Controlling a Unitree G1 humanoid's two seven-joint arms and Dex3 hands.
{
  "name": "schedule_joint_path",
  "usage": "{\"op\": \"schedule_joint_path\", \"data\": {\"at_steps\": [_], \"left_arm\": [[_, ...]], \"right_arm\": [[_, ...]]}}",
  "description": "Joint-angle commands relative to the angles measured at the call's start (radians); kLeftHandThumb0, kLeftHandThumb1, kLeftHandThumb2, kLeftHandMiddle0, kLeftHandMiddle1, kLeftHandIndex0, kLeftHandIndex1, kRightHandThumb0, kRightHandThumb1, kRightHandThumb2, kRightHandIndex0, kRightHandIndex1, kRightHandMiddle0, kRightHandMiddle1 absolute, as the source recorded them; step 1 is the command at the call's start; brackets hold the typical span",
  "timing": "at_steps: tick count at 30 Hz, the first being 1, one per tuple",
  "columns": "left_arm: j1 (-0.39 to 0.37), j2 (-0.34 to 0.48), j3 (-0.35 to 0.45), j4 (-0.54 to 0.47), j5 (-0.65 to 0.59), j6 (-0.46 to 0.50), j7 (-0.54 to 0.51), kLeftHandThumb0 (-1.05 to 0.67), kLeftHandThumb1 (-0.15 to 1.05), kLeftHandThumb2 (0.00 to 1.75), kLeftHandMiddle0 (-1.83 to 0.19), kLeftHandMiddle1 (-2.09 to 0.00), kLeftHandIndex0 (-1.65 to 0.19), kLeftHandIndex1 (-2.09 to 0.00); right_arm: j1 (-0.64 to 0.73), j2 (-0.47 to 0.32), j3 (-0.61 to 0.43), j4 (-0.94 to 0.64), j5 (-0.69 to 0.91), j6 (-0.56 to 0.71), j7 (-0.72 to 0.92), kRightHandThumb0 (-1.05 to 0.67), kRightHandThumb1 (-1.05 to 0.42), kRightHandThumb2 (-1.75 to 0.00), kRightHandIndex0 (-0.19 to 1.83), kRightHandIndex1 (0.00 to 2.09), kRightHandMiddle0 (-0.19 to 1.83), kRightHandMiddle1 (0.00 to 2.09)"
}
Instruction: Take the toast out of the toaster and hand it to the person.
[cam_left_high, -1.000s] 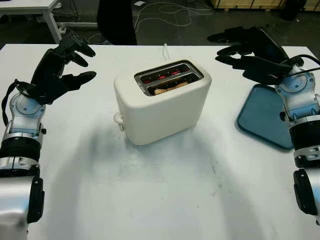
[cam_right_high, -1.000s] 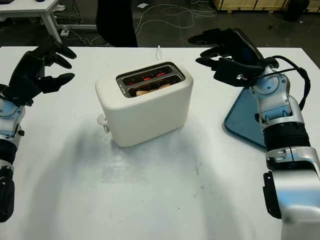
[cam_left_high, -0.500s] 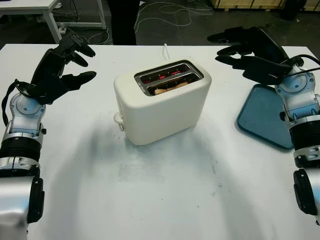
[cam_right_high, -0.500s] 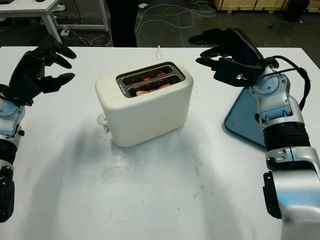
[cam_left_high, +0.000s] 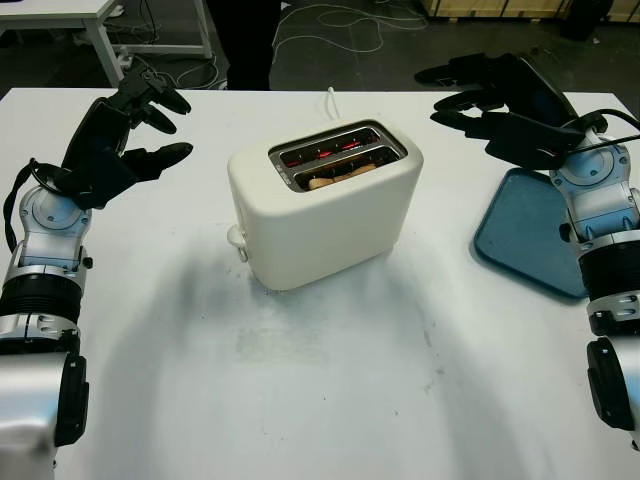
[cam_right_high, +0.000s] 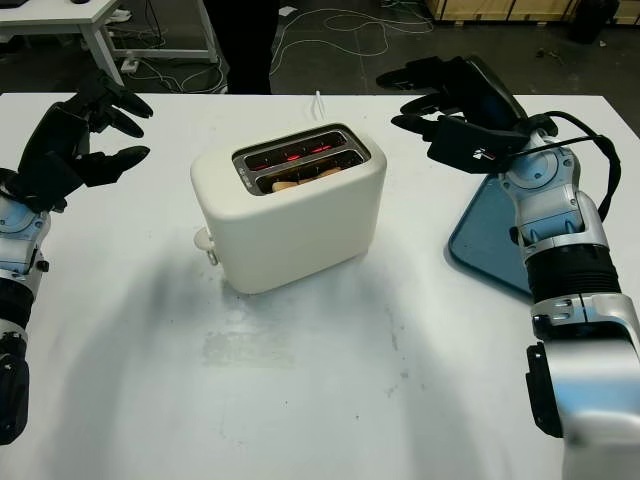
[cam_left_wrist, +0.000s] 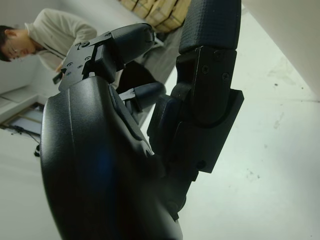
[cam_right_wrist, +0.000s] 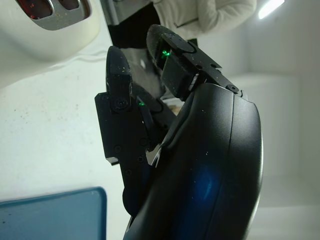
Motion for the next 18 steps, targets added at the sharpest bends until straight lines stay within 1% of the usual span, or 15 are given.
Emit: {"op": "schedule_joint_path", "data": {"at_steps": [1, 7, 18], "left_arm": [[-0.018, -0.002, -0.002, 0.001, 0.001, -0.003, 0.006, -1.05, 0.92, 0.27, -0.05, -1.65, -0.09, -1.51], [-0.020, -0.005, 0.001, 0.002, -0.005, 0.002, 0.001, -1.05, 0.92, 0.26, -0.06, -1.64, -0.11, -1.50], [-0.018, -0.001, 0.000, 0.004, 0.001, -0.010, 0.007, -1.05, 0.92, 0.27, -0.05, -1.65, -0.09, -1.50]], "right_arm": [[-0.001, -0.004, -0.007, 0.018, 0.007, -0.020, -0.004, -0.36, -0.92, -0.23, 0.95, 0.01, 0.76, 0.00], [-0.003, -0.007, -0.004, 0.021, 0.002, -0.018, -0.004, -0.37, -0.92, -0.23, 0.94, 0.01, 0.76, 0.00], [-0.003, -0.004, -0.007, 0.023, 0.007, -0.025, -0.001, -0.39, -0.92, -0.24, 0.95, 0.01, 0.76, 0.00]]}}
